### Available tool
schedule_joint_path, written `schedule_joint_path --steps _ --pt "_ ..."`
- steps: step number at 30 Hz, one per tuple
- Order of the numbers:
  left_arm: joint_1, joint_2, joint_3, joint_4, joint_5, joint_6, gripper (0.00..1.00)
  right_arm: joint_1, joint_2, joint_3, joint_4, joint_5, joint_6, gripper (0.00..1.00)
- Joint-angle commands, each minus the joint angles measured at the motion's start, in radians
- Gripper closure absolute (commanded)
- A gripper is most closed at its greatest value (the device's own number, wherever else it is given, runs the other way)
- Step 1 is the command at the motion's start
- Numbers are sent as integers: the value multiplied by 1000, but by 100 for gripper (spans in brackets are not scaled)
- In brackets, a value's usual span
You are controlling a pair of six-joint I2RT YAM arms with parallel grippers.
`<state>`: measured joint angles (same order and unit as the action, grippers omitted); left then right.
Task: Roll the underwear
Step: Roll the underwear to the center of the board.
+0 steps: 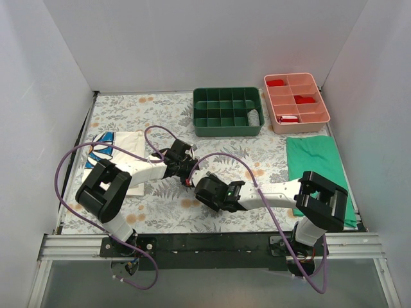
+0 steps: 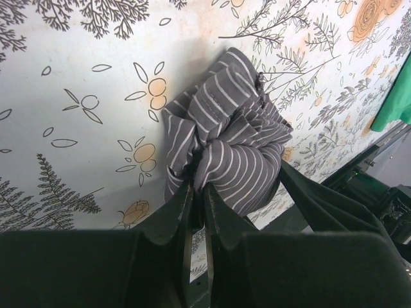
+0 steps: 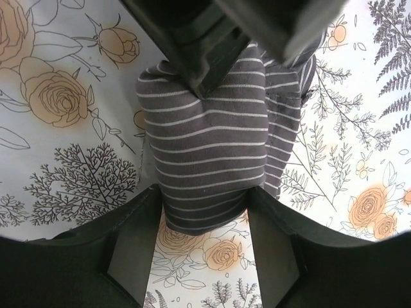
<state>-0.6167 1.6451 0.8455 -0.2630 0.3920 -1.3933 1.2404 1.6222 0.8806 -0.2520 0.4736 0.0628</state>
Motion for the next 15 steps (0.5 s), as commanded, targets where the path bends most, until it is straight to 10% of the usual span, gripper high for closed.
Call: schedule_joint_path --steps 1,13,15 --pt "-5 24 -17 -87 -42 33 100 8 59 -34 74 -55 66 39" --pt "-5 12 -16 -87 -59 31 100 10 85 -100 94 -144 175 86" --pt "-5 -10 -17 -84 -82 25 87 8 77 -104 103 -167 180 91"
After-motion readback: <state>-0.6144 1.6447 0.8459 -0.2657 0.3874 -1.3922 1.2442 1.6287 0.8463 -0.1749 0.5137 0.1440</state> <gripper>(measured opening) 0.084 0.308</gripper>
